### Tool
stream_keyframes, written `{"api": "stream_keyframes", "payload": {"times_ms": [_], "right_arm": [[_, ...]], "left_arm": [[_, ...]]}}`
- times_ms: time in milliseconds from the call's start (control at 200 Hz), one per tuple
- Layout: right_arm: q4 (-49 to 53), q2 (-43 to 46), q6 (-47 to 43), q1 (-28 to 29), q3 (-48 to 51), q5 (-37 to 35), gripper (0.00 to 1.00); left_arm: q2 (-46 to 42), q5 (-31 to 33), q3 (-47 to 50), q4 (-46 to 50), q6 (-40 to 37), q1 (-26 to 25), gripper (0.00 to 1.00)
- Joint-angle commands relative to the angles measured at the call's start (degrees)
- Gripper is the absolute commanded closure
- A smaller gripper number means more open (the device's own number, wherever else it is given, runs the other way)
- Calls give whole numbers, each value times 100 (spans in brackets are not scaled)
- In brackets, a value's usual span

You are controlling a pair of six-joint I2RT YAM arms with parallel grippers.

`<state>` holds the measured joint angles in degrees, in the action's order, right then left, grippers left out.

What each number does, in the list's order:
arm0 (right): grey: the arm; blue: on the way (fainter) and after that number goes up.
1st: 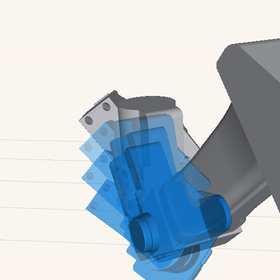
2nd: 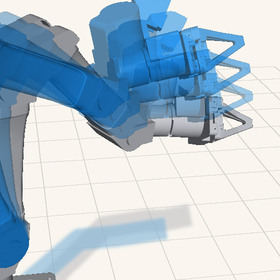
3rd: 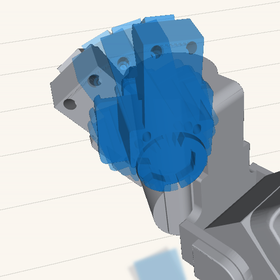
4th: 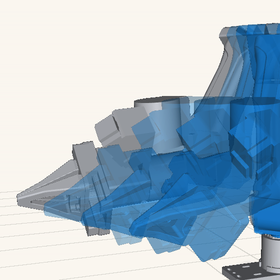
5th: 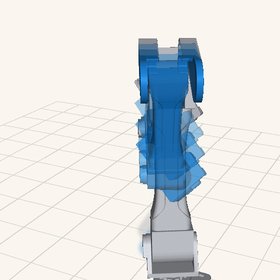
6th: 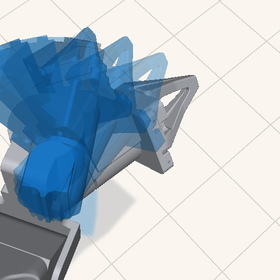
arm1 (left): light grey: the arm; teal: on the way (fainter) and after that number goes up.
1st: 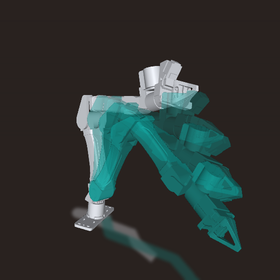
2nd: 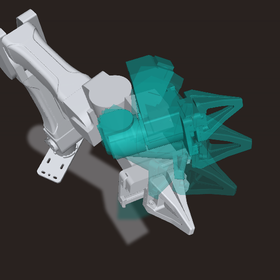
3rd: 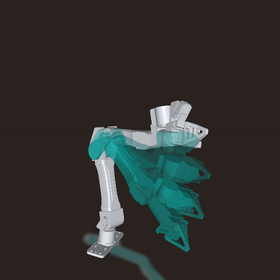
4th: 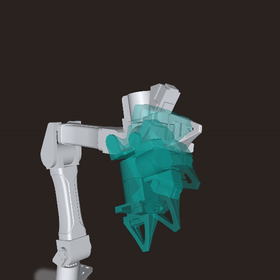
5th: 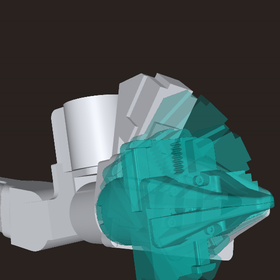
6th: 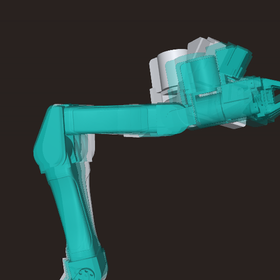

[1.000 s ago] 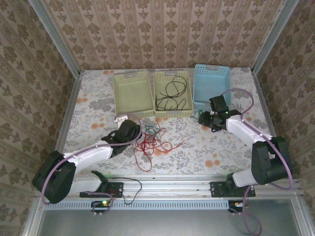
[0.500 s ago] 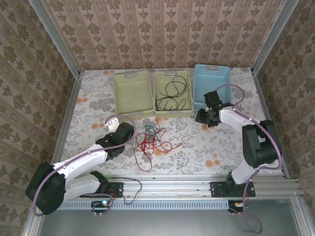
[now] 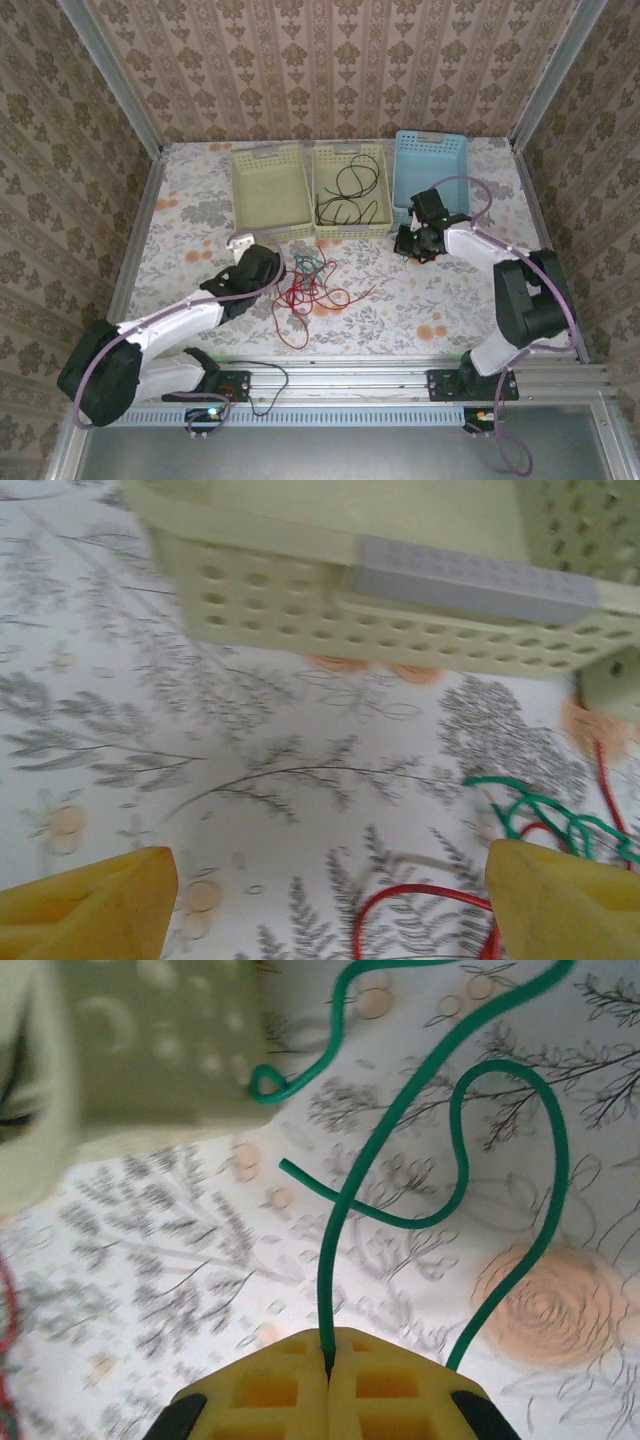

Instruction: Untangle the cables

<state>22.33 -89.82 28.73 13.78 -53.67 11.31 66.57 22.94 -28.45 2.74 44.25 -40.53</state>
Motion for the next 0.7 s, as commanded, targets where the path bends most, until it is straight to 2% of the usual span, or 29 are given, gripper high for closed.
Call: {"api": "stream_keyframes", "payload": {"times_ms": [0, 230, 435, 695], "right_arm": [[37, 578, 114, 2, 231, 769, 100], [-698, 1319, 382, 129, 594, 2410, 100], [-1317, 1597, 320, 543, 411, 2902, 100], [-1907, 1575, 489, 727, 53, 3170, 100]], "left_arm": [[183, -830, -230, -744, -672, -75, 19], [348, -1446, -319, -1243, -1119, -226, 19], [427, -1844, -376, -1514, -1285, -348, 18], [497, -1846, -425, -1584, -1327, -498, 18]]}}
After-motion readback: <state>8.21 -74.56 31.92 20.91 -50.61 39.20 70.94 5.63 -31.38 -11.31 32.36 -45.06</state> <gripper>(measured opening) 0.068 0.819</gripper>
